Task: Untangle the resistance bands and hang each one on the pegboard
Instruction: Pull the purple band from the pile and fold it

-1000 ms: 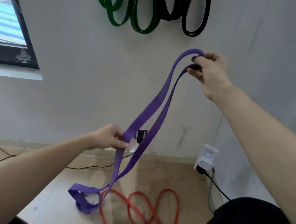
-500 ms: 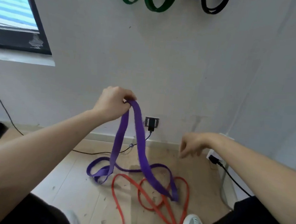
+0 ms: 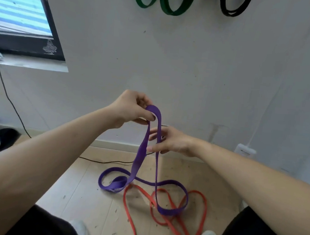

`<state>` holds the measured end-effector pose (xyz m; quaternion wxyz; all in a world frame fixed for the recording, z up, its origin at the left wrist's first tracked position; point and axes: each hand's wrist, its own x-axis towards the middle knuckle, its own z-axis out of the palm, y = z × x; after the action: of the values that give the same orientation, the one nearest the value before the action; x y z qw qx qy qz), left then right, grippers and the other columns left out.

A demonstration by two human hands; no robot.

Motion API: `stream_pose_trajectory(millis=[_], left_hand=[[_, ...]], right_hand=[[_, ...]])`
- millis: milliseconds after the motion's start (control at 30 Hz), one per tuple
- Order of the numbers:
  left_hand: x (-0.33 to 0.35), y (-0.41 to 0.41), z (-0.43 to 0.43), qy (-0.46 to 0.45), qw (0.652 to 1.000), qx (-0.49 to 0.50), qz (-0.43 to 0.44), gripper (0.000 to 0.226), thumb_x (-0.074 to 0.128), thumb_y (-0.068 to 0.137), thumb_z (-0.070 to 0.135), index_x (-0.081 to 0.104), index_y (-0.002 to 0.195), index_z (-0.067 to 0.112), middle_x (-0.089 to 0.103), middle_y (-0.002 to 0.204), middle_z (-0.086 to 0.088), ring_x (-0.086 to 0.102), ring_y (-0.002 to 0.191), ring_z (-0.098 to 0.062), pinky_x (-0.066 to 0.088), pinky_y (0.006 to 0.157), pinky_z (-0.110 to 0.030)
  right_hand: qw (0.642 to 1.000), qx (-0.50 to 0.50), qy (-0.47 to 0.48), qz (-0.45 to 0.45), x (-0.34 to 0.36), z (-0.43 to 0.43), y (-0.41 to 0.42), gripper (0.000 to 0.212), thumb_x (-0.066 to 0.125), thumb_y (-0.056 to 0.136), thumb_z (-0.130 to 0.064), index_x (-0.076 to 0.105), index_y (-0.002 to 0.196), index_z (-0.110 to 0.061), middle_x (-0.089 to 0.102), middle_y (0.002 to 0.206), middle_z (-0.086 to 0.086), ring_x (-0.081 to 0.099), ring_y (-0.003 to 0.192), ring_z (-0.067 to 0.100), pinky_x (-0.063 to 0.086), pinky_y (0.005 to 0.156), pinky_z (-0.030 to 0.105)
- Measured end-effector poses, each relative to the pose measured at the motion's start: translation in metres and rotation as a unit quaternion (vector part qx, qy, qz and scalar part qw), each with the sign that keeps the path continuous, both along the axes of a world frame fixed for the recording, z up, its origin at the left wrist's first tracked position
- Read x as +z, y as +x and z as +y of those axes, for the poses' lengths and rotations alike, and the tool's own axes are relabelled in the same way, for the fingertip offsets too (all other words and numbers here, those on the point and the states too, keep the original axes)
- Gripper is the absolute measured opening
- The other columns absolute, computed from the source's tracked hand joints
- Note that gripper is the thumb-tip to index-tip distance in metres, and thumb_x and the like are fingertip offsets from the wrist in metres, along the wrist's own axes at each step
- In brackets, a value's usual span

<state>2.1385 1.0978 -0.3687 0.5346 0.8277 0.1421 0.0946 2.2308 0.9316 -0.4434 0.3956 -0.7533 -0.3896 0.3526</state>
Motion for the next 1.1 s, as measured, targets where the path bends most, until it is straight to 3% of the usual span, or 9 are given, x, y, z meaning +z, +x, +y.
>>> stream_pose_trajectory(millis=[133,267,400,500,600,733,900,1000,1100], left_hand=[[0.007,-0.006,0.005,-0.089,0.995,0.016,-0.028,0.028,0.077,0.074,-0.014,0.067,0.095,0.001,0.066,0.082,-0.014,0.069,0.074,-0.023,0.062,0.068,-0.031],[0.011,-0.008,0.013,-0.169,0.982,0.028,-0.074,0.027,0.073,0.076,-0.018,0.064,0.092,0.002,0.065,0.084,-0.016,0.069,0.077,-0.025,0.061,0.071,-0.031],[0.012,-0.011,0.028,-0.200,0.973,0.039,-0.108,0.026,0.073,0.077,-0.016,0.065,0.090,0.005,0.066,0.083,-0.012,0.069,0.078,-0.025,0.062,0.079,-0.034],[0.006,-0.019,0.047,-0.198,0.975,0.038,-0.096,0.027,0.074,0.078,-0.014,0.065,0.097,0.002,0.065,0.089,-0.013,0.070,0.079,-0.023,0.062,0.078,-0.031],[-0.003,-0.027,0.066,-0.191,0.979,0.044,-0.062,0.032,0.074,0.079,-0.011,0.062,0.107,-0.001,0.064,0.095,-0.014,0.071,0.085,-0.026,0.062,0.074,-0.028],[-0.016,-0.033,0.076,-0.119,0.993,0.016,0.017,0.037,0.077,0.078,-0.003,0.063,0.112,0.003,0.067,0.107,-0.016,0.072,0.098,-0.031,0.062,0.076,-0.029],[-0.025,-0.025,0.063,0.093,0.991,-0.064,0.074,0.060,0.086,0.075,0.016,0.059,0.129,0.019,0.069,0.114,-0.005,0.070,0.103,-0.023,0.060,0.089,-0.038],[-0.022,-0.015,0.047,0.155,0.986,-0.053,0.012,0.086,0.089,0.073,0.029,0.046,0.147,0.024,0.060,0.129,0.004,0.060,0.115,-0.015,0.054,0.095,-0.035],[-0.014,-0.005,0.027,0.173,0.980,-0.076,-0.065,0.087,0.087,0.076,0.034,0.041,0.151,0.025,0.056,0.137,0.006,0.056,0.122,-0.012,0.047,0.100,-0.031]], right_hand=[[0.999,-0.019,0.047,0.007,-0.017,0.014,-0.013,0.033,0.080,0.082,-0.028,0.067,0.109,-0.014,0.073,0.102,0.001,0.071,0.094,0.017,0.057,0.073,0.024],[0.999,-0.015,0.047,-0.006,-0.026,0.024,-0.016,0.026,0.080,0.082,-0.025,0.067,0.097,-0.009,0.072,0.090,0.004,0.071,0.083,0.014,0.055,0.068,0.022],[0.999,-0.009,0.035,-0.020,-0.026,0.022,-0.004,0.029,0.078,0.084,-0.020,0.062,0.098,0.000,0.069,0.091,0.017,0.070,0.077,0.016,0.055,0.066,0.021],[1.000,-0.016,0.010,-0.007,-0.016,0.012,0.016,0.021,0.080,0.081,-0.016,0.062,0.092,-0.012,0.068,0.090,0.013,0.068,0.077,0.014,0.056,0.071,0.027],[0.999,-0.044,0.006,0.001,0.005,-0.003,0.037,0.029,0.080,0.079,-0.009,0.066,0.104,-0.008,0.071,0.097,0.012,0.069,0.083,0.017,0.056,0.072,0.027],[0.994,-0.083,0.066,-0.007,0.037,-0.023,0.050,0.035,0.078,0.080,-0.004,0.064,0.112,-0.004,0.071,0.097,0.012,0.068,0.083,0.018,0.055,0.073,0.029],[0.978,-0.119,0.162,-0.055,0.063,-0.032,0.046,0.030,0.078,0.081,-0.005,0.068,0.110,-0.007,0.069,0.095,0.013,0.063,0.084,0.019,0.053,0.077,0.037],[0.964,-0.133,0.217,-0.073,0.079,-0.033,0.040,0.031,0.079,0.079,-0.005,0.069,0.106,-0.014,0.071,0.088,0.003,0.064,0.080,0.011,0.055,0.075,0.030],[0.960,-0.110,0.227,-0.123,0.088,-0.035,0.033,0.031,0.081,0.078,-0.006,0.070,0.104,-0.017,0.071,0.088,-0.003,0.065,0.080,0.004,0.055,0.076,0.020]])
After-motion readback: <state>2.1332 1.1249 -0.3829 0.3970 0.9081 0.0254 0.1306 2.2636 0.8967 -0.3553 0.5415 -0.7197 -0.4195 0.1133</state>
